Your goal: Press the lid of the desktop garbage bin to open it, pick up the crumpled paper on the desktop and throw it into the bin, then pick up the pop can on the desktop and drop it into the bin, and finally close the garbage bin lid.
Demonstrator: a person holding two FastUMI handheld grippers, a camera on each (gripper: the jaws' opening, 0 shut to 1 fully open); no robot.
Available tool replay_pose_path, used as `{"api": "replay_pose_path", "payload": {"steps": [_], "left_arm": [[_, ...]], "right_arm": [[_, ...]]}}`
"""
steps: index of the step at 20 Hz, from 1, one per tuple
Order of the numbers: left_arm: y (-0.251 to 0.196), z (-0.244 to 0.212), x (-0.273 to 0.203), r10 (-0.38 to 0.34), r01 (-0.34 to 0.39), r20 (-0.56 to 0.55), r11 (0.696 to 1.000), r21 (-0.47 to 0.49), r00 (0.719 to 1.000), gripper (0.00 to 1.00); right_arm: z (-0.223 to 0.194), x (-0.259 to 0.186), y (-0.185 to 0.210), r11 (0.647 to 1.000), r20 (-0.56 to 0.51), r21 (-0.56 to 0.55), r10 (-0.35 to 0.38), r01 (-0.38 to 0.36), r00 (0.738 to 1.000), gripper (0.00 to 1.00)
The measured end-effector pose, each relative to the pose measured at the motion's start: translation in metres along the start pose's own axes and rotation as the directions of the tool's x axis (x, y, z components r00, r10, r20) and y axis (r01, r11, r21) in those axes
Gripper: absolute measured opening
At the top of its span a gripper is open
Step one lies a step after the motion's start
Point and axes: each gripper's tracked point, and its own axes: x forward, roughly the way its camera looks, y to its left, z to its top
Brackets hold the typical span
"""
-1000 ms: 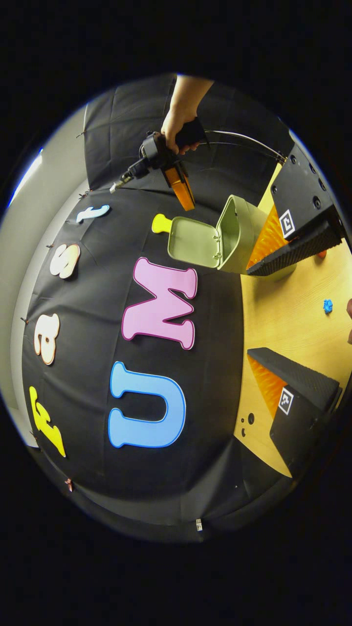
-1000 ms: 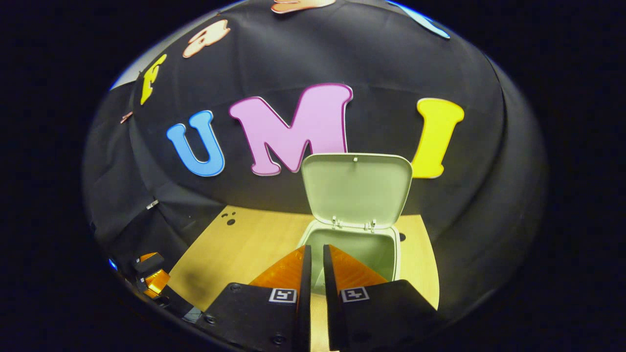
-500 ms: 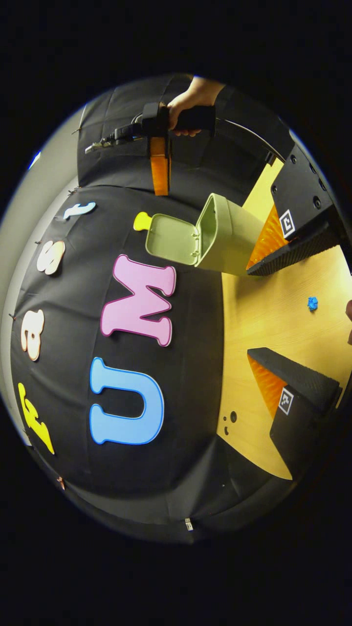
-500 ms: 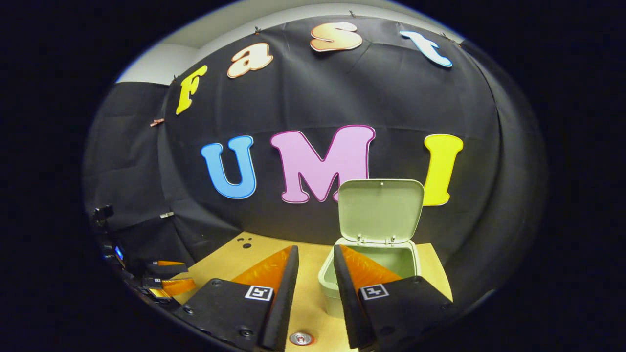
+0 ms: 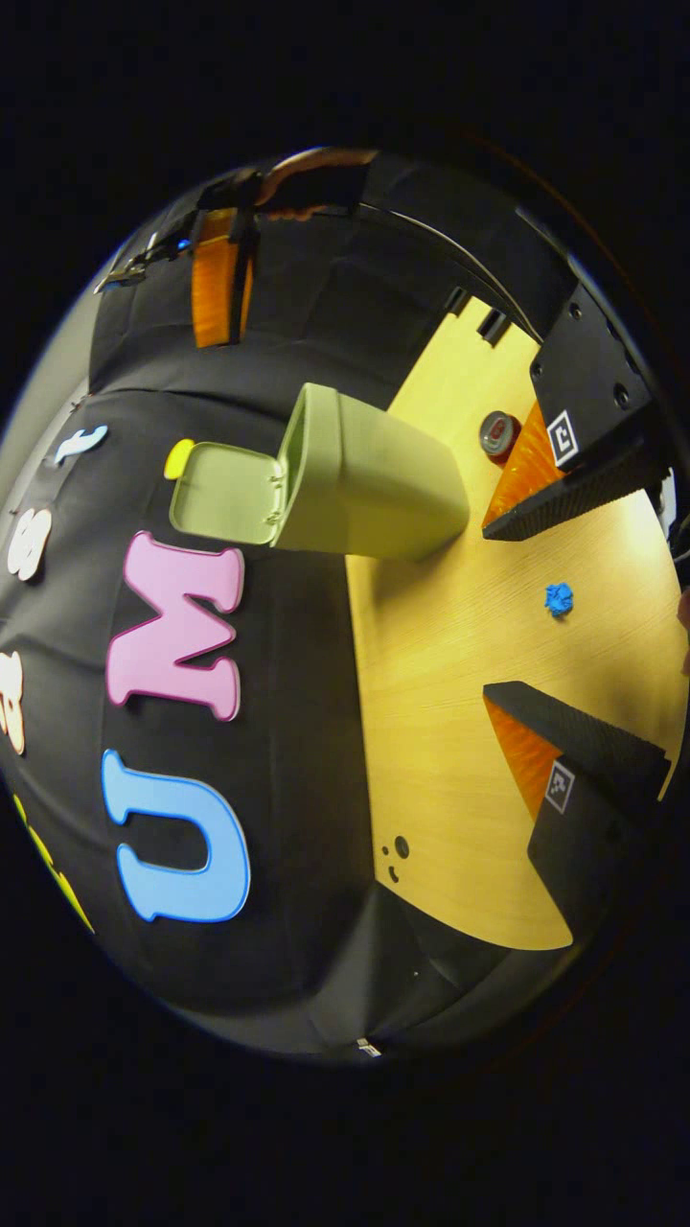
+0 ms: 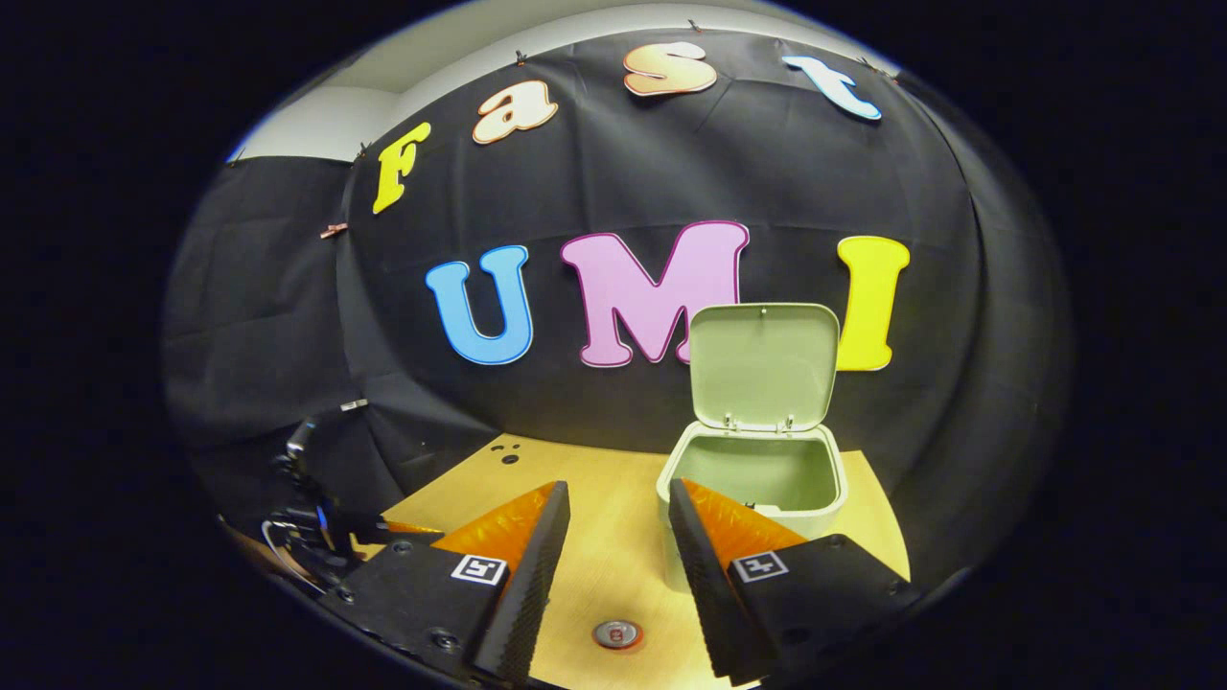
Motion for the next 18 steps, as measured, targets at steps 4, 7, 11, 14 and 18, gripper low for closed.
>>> {"api": "replay_pose_path", "payload": {"steps": [4, 7, 11, 14, 18], "left_arm": [[-0.013, -0.034, 0.032, -0.014, 0.017, -0.091, 0.999, 0.032, 0.996, 0.95], [-0.019, -0.058, 0.059, -0.014, 0.017, -0.148, 1.000, 0.014, 0.989, 0.95], [-0.016, -0.091, 0.084, 0.005, 0.002, -0.222, 1.000, 0.030, 0.975, 0.95], [-0.011, -0.114, 0.097, 0.046, -0.026, -0.269, 0.997, 0.078, 0.962, 0.94], [-0.015, -0.136, 0.114, 0.057, -0.034, -0.316, 0.996, 0.077, 0.947, 0.90]], "right_arm": [[-0.010, -0.006, 0.005, 0.999, -0.008, 0.040, 0.034, -0.033, 0.999, 0.83], [-0.019, -0.009, 0.000, 0.997, -0.035, 0.069, 0.049, -0.047, 0.998, 0.92], [-0.018, -0.016, -0.019, 0.997, -0.039, 0.076, 0.031, -0.028, 0.999, 0.83], [-0.019, -0.021, -0.032, 0.998, -0.048, 0.066, 0.010, -0.007, 0.999, 0.83], [-0.023, -0.026, -0.045, 0.997, -0.071, 0.077, -0.014, 0.019, 0.997, 0.83]]}}
